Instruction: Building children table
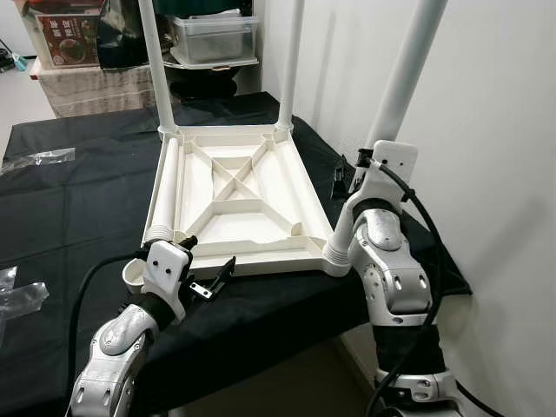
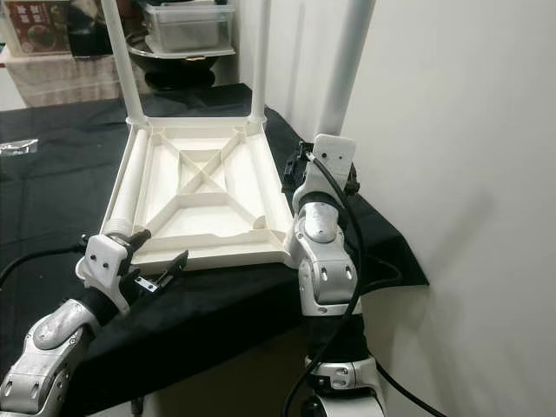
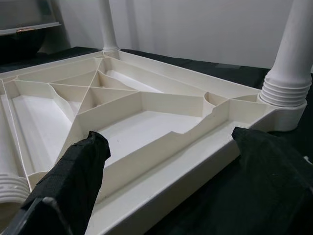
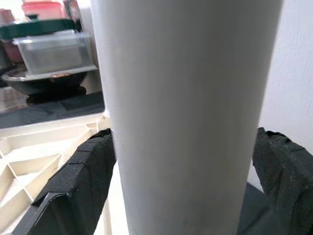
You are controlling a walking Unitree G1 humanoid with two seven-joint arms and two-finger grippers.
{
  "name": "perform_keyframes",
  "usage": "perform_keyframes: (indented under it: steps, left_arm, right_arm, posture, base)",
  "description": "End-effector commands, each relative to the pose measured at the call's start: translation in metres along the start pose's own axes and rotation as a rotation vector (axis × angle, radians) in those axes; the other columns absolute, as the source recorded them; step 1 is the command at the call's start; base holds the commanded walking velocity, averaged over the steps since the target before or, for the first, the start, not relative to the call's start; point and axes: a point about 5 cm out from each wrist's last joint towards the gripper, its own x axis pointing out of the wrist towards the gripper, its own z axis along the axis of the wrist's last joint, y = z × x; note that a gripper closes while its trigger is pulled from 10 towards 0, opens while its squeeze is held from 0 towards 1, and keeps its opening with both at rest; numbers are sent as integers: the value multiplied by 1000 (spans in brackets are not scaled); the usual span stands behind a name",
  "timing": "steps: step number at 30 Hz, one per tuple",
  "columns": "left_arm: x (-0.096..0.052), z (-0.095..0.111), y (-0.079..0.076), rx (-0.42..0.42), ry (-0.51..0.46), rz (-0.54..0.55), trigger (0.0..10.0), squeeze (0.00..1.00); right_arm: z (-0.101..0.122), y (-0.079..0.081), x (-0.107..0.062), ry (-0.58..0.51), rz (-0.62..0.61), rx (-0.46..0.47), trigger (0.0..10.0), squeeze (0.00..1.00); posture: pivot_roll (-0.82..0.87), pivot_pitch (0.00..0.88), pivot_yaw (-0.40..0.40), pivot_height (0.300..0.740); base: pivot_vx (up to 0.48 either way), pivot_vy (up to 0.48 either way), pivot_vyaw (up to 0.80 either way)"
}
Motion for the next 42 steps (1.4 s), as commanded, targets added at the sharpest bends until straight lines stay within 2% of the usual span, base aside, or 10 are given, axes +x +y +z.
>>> perform_keyframes:
  steps: [1,8,16,21,22,23,24,37,42]
  left_arm:
    - [2,-2,-3,-6,2,-12,10000,0]
    - [2,-3,-3,-9,6,-15,10000,0]
    - [2,-4,-4,-12,10,-19,10000,0]
    - [2,-4,-3,-12,9,-23,10000,0]
    - [2,-3,-4,-12,9,-23,10000,0]
    - [2,-3,-4,-12,9,-23,10000,0]
    - [2,-3,-4,-13,10,-23,10000,0]
    - [-1,-5,-4,-15,18,-23,10000,0]
    - [-1,-5,-4,-16,18,-29,10000,0]
  right_arm:
    - [6,0,-2,-28,14,-7,10000,1000]
    - [12,-10,-2,-52,68,-36,10000,1000]
    - [14,-13,-1,-51,151,-64,10000,1000]
    - [13,-16,8,-24,237,-113,10000,996]
    - [12,-17,10,-9,265,-124,10000,424]
    - [11,-18,12,0,283,-129,10000,424]
    - [11,-19,13,9,298,-133,10000,0]
    - [13,-38,28,53,345,-140,10000,0]
    - [13,-47,29,65,381,-98,10000,0]
  posture:
    - [13,0,-74,740]
    - [6,0,-72,740]
    - [2,0,-65,740]
    - [3,0,-65,740]
    - [6,0,-68,740]
    - [6,0,-68,740]
    - [9,0,-71,740]
    - [11,0,-68,740]
    - [7,0,-63,740]
  base:
    - [0,0,0]
    - [0,0,0]
    - [0,0,0]
    - [0,0,0]
    - [0,0,0]
    - [0,0,0]
    - [0,0,0]
    - [0,0,0]
    - [0,0,0]
